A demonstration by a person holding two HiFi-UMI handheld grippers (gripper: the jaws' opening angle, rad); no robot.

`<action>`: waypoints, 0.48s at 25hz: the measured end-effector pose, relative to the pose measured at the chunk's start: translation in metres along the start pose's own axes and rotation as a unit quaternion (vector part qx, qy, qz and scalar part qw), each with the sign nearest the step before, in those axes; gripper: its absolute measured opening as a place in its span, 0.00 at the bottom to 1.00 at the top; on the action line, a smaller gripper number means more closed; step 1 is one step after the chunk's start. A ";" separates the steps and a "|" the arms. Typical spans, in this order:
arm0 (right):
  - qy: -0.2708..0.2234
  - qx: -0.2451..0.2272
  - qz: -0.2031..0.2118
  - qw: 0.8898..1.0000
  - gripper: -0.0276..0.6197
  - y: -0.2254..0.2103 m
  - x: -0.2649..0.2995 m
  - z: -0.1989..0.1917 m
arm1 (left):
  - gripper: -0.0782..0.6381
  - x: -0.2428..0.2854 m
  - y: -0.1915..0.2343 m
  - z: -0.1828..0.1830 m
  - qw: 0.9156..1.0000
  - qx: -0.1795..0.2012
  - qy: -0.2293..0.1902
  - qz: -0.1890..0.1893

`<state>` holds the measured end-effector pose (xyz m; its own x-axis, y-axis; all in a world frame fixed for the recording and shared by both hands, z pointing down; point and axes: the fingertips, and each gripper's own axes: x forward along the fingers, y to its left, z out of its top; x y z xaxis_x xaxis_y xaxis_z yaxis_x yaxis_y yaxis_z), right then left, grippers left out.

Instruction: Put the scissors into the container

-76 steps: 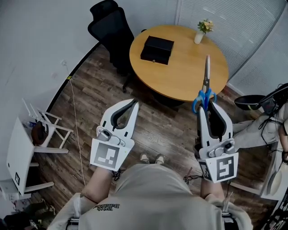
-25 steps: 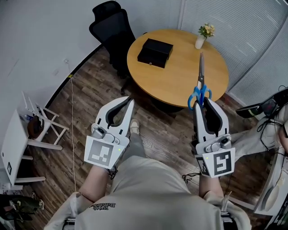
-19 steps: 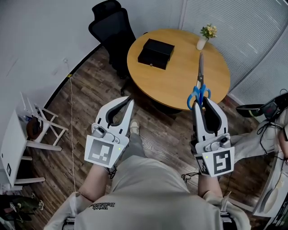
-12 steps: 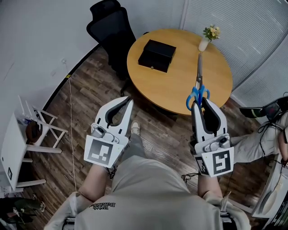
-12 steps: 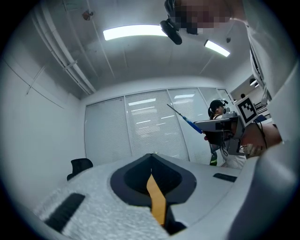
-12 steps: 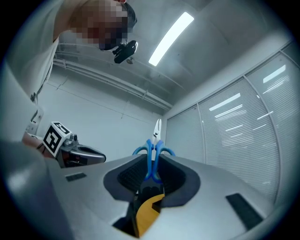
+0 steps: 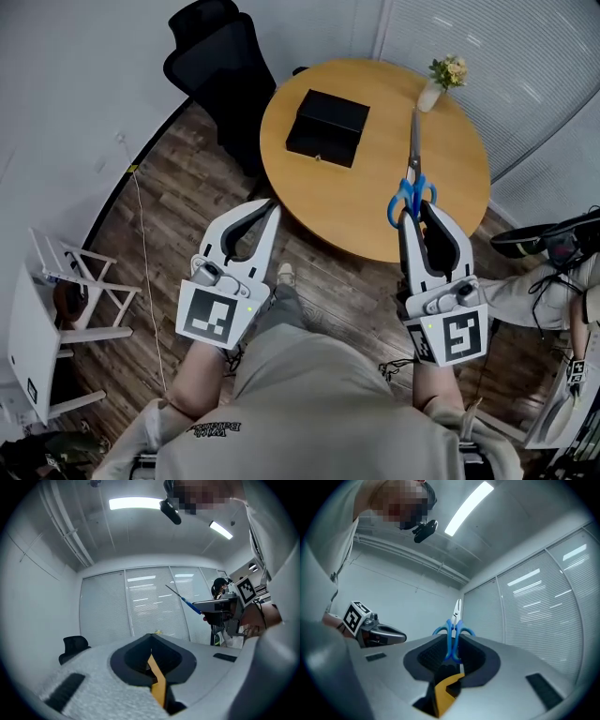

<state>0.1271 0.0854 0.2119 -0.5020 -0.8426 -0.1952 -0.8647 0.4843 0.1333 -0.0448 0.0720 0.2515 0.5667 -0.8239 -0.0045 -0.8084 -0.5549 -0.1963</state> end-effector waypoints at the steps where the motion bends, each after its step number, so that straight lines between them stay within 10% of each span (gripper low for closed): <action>1: 0.003 0.001 -0.003 1.000 0.18 -0.002 0.011 -0.002 | 0.14 0.007 0.009 -0.001 1.000 -0.001 0.001 -0.004; 12: 0.054 -0.008 -0.019 0.998 0.18 -0.023 0.155 -0.034 | 0.14 0.105 0.126 -0.016 0.999 -0.014 0.010 -0.049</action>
<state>0.0700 -0.0648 0.2118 -0.4628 -0.8814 -0.0947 -0.8825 0.4480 0.1430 -0.0901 -0.0860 0.2422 0.6399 -0.7677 0.0325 -0.7538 -0.6354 -0.1675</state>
